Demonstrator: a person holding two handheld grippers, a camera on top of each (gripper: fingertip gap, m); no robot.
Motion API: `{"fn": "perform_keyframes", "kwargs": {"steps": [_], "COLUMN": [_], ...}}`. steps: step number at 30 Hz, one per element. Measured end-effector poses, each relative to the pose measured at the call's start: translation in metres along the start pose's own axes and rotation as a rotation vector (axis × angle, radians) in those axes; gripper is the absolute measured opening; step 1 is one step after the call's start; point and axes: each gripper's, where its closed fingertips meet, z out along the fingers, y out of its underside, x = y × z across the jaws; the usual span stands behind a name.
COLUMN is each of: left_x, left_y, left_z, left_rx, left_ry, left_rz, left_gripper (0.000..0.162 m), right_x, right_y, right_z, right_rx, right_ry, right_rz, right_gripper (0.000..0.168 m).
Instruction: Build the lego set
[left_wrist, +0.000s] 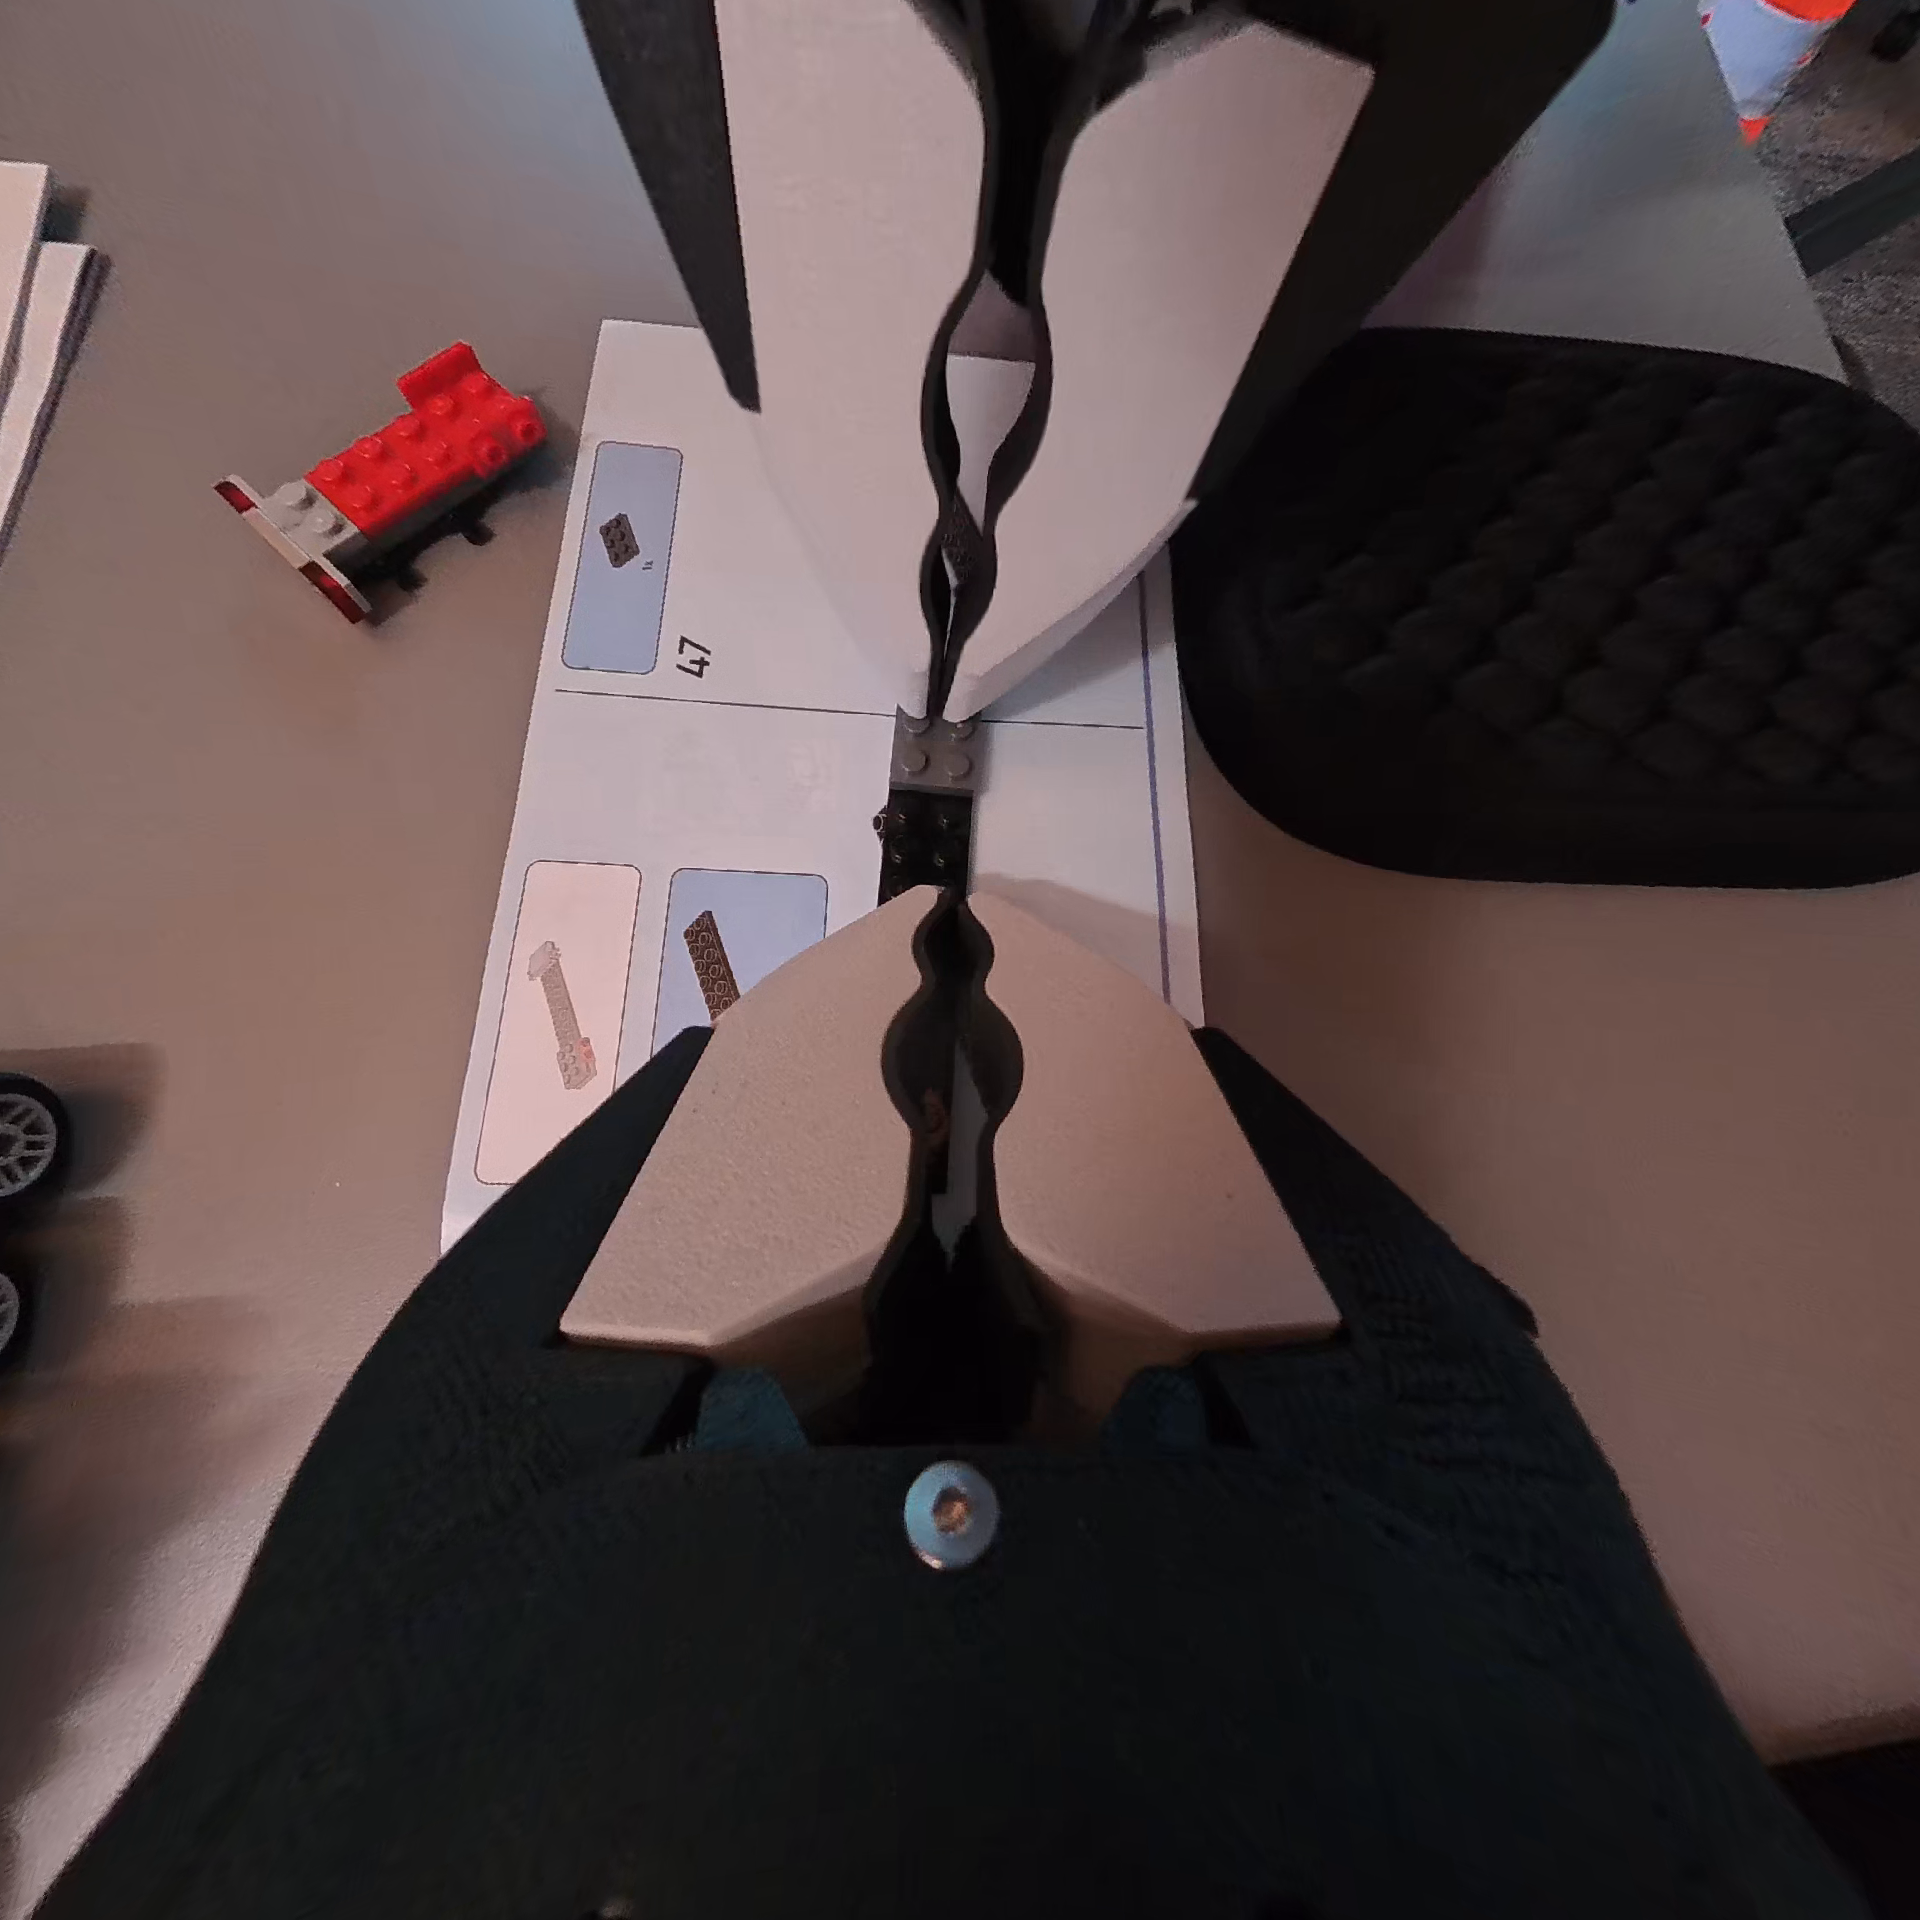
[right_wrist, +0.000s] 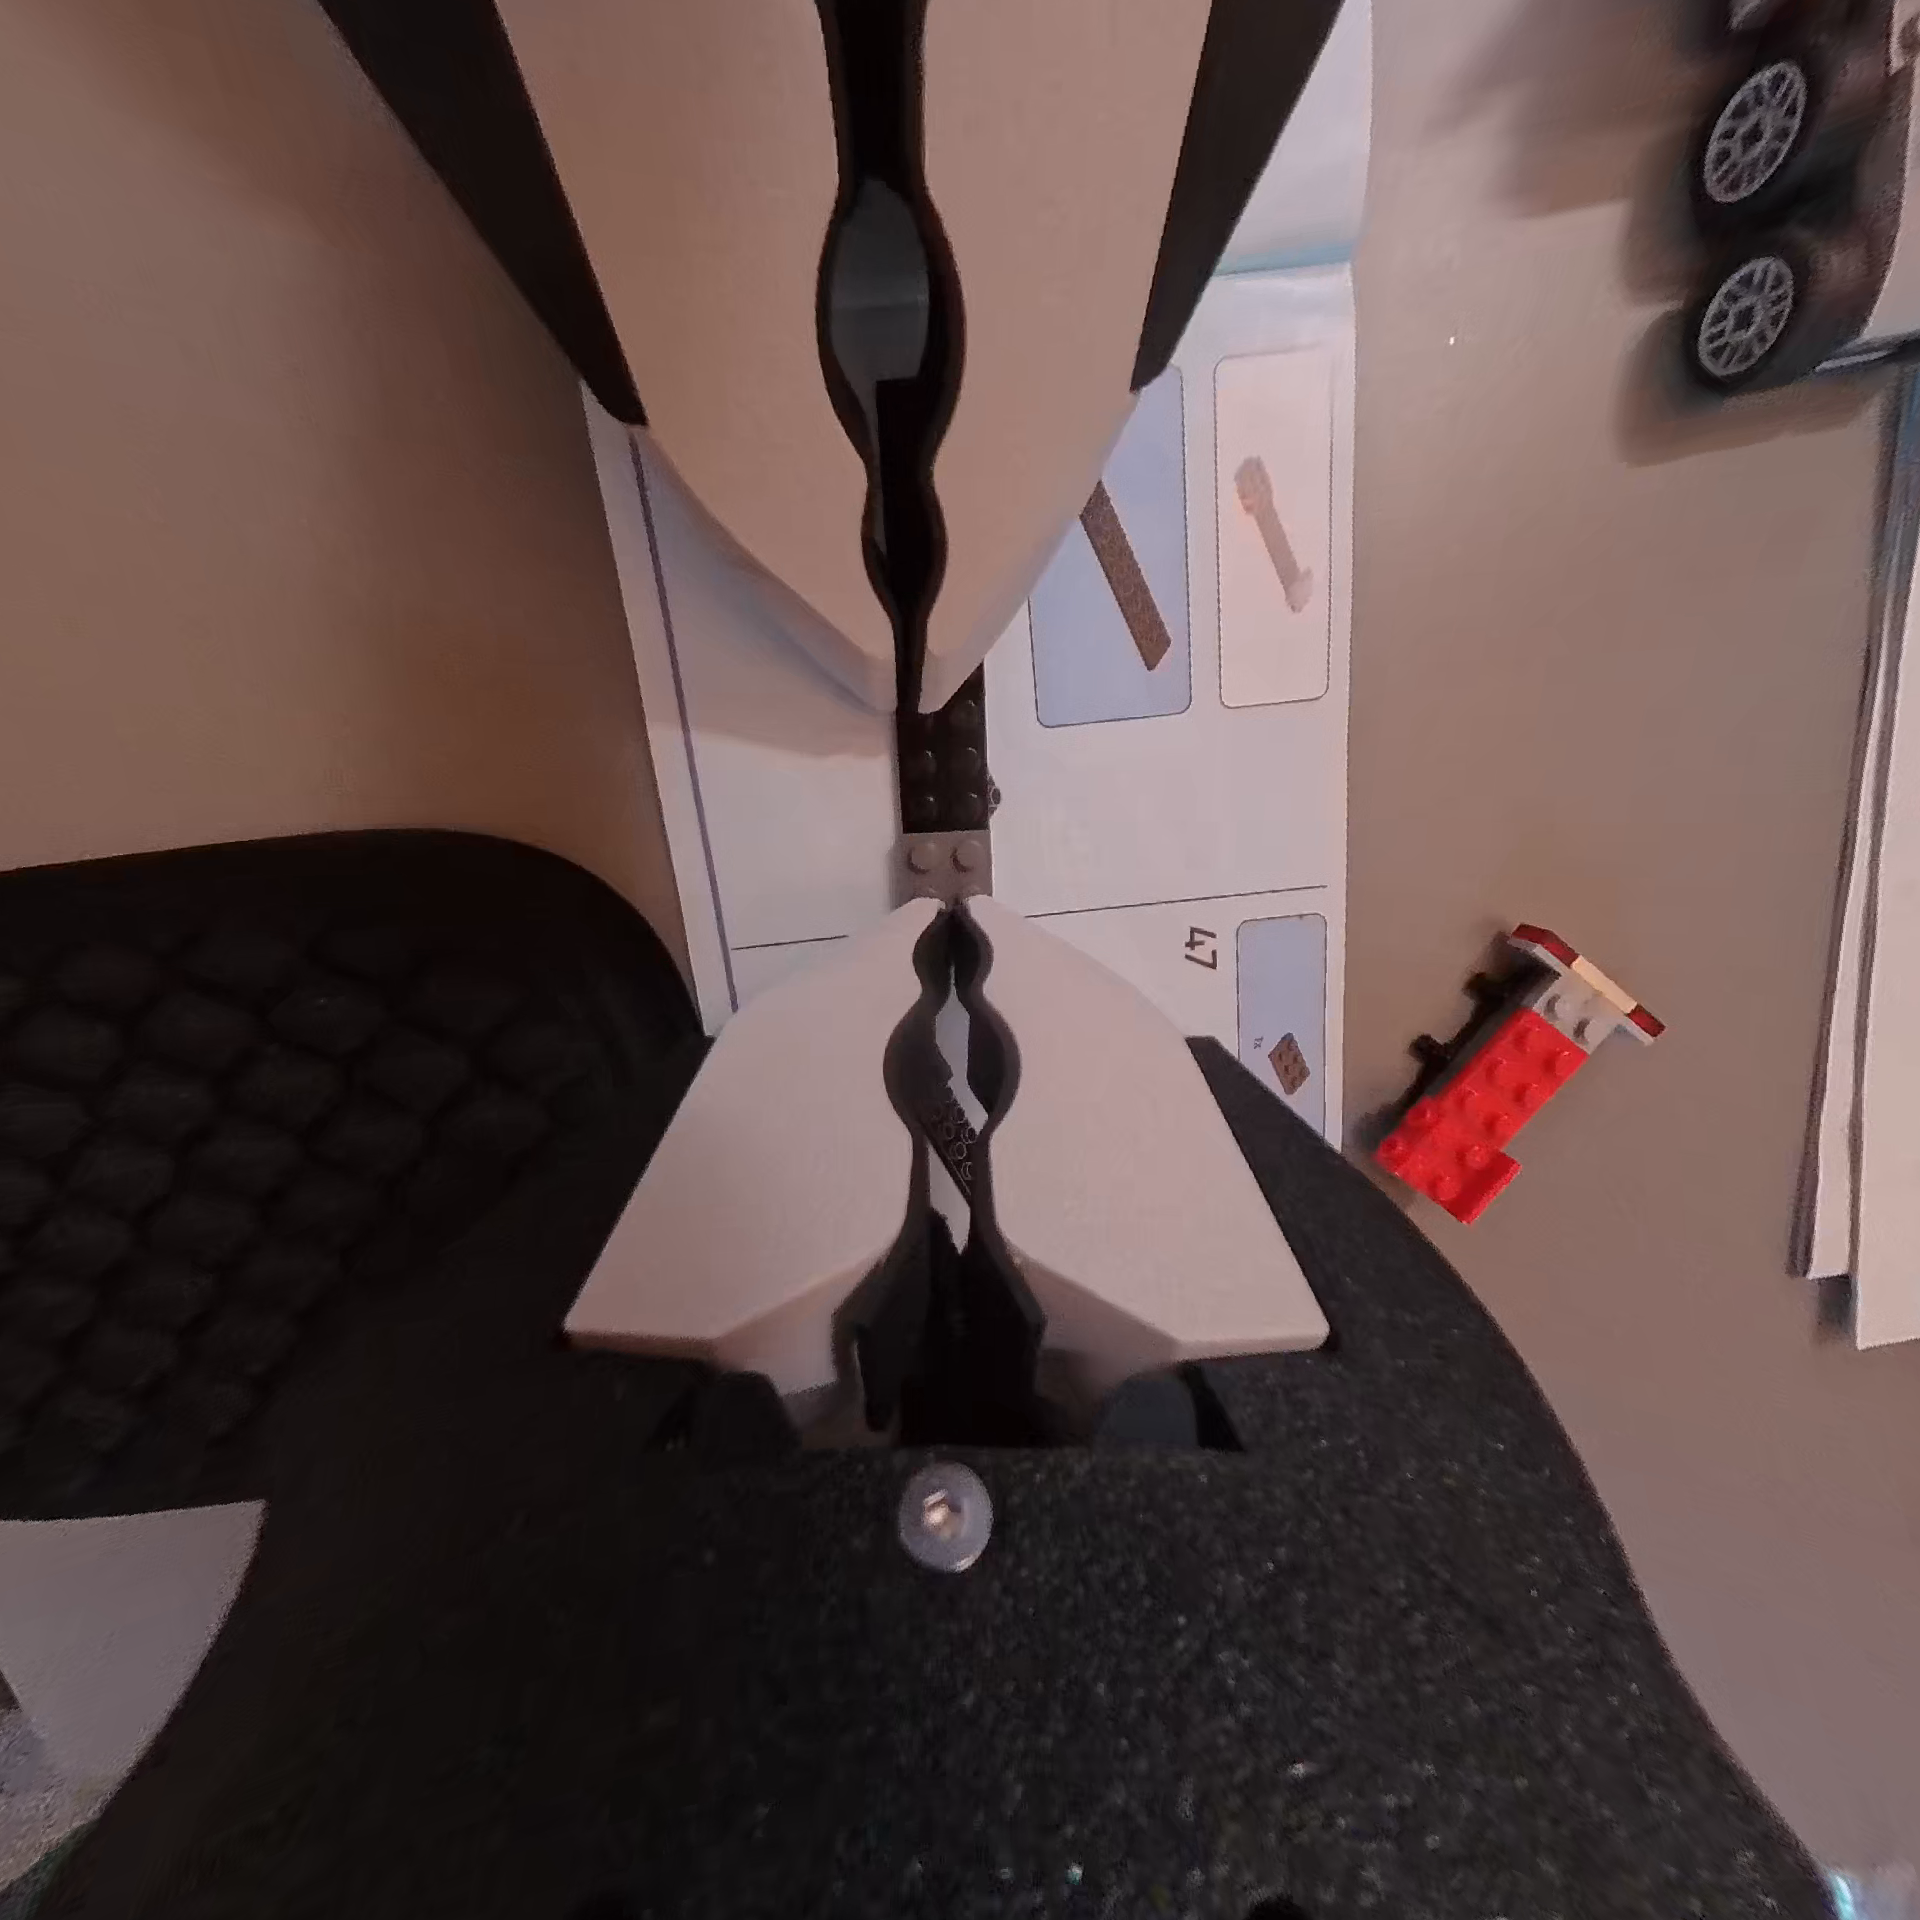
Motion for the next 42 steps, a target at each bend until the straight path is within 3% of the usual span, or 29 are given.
{"fn": "perform_keyframes", "kwargs": {"steps": [8,15,19,21,23,24,25,26,27,28,30,32,33,34,35,38,39,40,42], "left_x": [0.000,-0.002,-0.022,-0.036,-0.046,-0.049,-0.051,-0.052,-0.052,-0.050,-0.043,-0.035,-0.031,-0.023,-0.016,-0.001,-0.002,-0.008,-0.026], "left_y": [0.000,-0.001,-0.023,-0.037,-0.052,-0.060,-0.068,-0.077,-0.084,-0.088,-0.089,-0.086,-0.082,-0.078,-0.076,-0.075,-0.071,-0.068,-0.063], "left_z": [0.000,-0.002,-0.034,-0.059,-0.088,-0.102,-0.117,-0.132,-0.148,-0.162,-0.178,-0.184,-0.186,-0.186,-0.187,-0.185,-0.183,-0.182,-0.183], "left_rx": [0.001,0.006,0.151,0.256,0.390,0.467,0.555,0.659,0.754,0.816,0.867,0.857,0.835,0.798,0.784,0.785,0.765,0.755,0.751], "left_ry": [0.013,-0.002,-0.128,-0.203,-0.261,-0.287,-0.321,-0.363,-0.403,-0.428,-0.442,-0.425,-0.425,-0.409,-0.382,-0.245,-0.248,-0.290,-0.437], "left_rz": [-0.016,-0.004,0.013,-0.028,-0.055,-0.054,-0.053,-0.054,-0.054,-0.049,-0.044,-0.030,0.001,0.052,0.079,0.020,-0.003,-0.017,-0.060], "left_gripper": [0.001,0.001,0.001,0.004,0.025,0.046,0.083,0.132,0.146,0.146,0.146,0.139,0.093,0.013,0.000,0.001,0.004,0.031,0.143], "right_x": [0.000,0.002,0.016,0.021,0.031,0.034,0.037,0.037,0.037,0.035,0.024,0.012,0.010,0.010,0.009,0.002,-0.002,-0.002,-0.004], "right_y": [0.000,-0.001,-0.022,-0.019,-0.011,-0.009,-0.007,-0.006,-0.004,-0.003,-0.002,-0.004,-0.006,-0.008,-0.011,-0.020,-0.020,-0.018,-0.015], "right_z": [0.000,-0.001,-0.036,-0.049,-0.058,-0.062,-0.066,-0.068,-0.067,-0.063,-0.048,-0.033,-0.028,-0.025,-0.023,-0.015,-0.010,-0.005,0.004], "right_rx": [-0.082,0.120,0.457,0.528,0.578,0.617,0.658,0.693,0.711,0.705,0.639,0.565,0.544,0.534,0.536,0.534,0.508,0.475,0.420], "right_ry": [0.044,0.071,0.152,0.199,0.276,0.307,0.330,0.343,0.349,0.339,0.275,0.211,0.200,0.198,0.180,0.081,0.045,0.036,0.026], "right_rz": [0.040,0.096,0.274,0.318,0.352,0.369,0.384,0.393,0.396,0.392,0.356,0.286,0.261,0.246,0.228,0.191,0.172,0.158,0.120], "right_gripper": [0.000,0.002,0.024,0.035,0.055,0.065,0.077,0.090,0.100,0.105,0.108,0.094,0.086,0.071,0.055,0.043,0.044,0.043,0.039]}}
